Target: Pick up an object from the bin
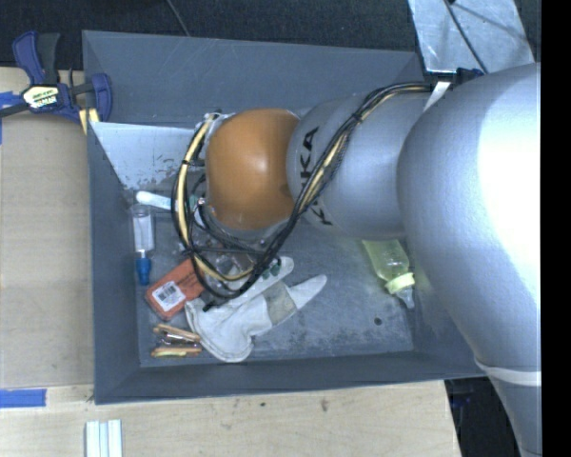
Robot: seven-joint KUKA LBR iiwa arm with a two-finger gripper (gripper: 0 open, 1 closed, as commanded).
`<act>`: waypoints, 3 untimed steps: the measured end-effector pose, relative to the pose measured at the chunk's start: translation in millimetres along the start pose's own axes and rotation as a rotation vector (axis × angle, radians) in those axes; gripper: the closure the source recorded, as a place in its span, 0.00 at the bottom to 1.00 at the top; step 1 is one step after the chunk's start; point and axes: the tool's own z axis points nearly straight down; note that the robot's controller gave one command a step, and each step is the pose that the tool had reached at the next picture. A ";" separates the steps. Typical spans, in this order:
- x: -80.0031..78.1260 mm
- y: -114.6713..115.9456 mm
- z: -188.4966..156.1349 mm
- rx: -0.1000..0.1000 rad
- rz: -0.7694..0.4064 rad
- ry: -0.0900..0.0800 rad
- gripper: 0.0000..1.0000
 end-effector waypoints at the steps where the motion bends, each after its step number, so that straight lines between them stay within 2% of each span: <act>1: 0.0 0.0 0.0 0.000 0.000 0.000 1.00; 2: 0.4 -1.8 -0.3 -0.001 0.046 0.001 1.00; 3: -26.3 -9.5 -156.7 0.001 -0.003 -0.002 1.00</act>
Offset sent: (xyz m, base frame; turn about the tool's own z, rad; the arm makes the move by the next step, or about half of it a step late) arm -0.0012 -0.0064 -0.0031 0.1285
